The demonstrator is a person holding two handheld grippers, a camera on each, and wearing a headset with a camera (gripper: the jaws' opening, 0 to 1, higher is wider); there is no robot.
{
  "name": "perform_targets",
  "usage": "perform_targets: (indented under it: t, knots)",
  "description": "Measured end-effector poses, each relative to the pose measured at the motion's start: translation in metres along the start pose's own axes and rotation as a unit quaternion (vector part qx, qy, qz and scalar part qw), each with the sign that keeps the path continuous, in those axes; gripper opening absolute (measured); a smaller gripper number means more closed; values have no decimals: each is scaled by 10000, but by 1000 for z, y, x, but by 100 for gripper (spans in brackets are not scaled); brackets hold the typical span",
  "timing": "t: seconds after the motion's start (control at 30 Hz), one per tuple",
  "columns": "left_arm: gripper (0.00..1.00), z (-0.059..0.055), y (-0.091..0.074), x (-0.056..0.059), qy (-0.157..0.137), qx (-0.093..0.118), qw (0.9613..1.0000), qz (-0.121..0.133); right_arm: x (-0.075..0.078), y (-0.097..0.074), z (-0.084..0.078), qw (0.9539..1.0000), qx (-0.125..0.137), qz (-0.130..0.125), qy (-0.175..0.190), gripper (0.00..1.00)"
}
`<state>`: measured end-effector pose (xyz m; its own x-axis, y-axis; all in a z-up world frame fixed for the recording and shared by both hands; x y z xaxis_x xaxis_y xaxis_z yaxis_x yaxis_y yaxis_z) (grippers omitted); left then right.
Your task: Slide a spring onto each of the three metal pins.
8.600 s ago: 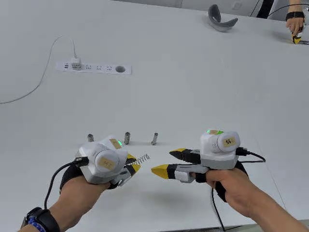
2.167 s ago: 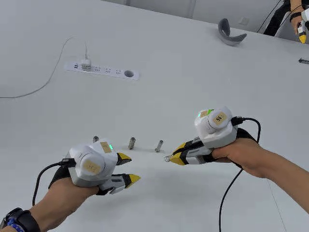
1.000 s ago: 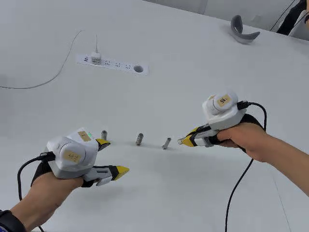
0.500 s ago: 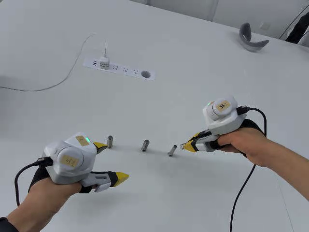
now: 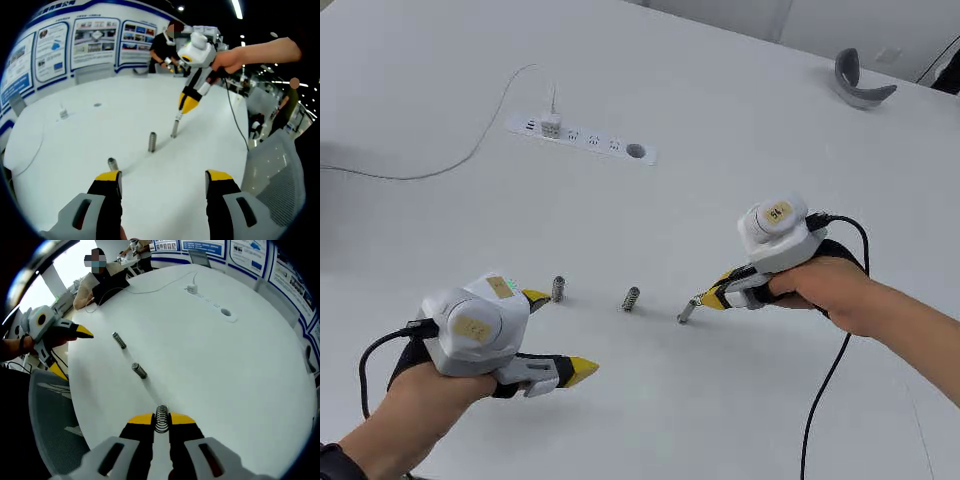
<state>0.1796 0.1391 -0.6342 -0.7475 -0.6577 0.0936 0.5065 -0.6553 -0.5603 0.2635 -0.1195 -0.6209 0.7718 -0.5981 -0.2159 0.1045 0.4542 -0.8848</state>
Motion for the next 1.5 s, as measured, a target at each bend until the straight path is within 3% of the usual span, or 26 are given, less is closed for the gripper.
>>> perform_targets:
  t: [0.47, 0.97, 1.5]
  knots:
    - [69, 0, -1, -3, -58, 28, 10000, 11, -1, 8, 1, 9997, -239, 43, -95, 12]
    - [69, 2, -1, -1, -69, 46, 10000, -33, -5, 13, 8, 9995, -277, 37, -164, 12]
    - [69, 1, -3, -5, -107, 49, 9999, 7, 1, 25, 8, 9989, -354, -7, -301, 12]
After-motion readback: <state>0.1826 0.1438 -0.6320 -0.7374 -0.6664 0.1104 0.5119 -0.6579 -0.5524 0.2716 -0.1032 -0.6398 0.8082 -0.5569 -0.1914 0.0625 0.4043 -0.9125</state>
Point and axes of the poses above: the centre of the closed fingertips' face, and the gripper's own axes: y roughly forward along the fingers, x roughly to its right, z roughly out of its top, the point moved 8 cm from there along -y, roughly backward along the fingers, and after that the axes turned 6 degrees about z, right-handed, at the moved point
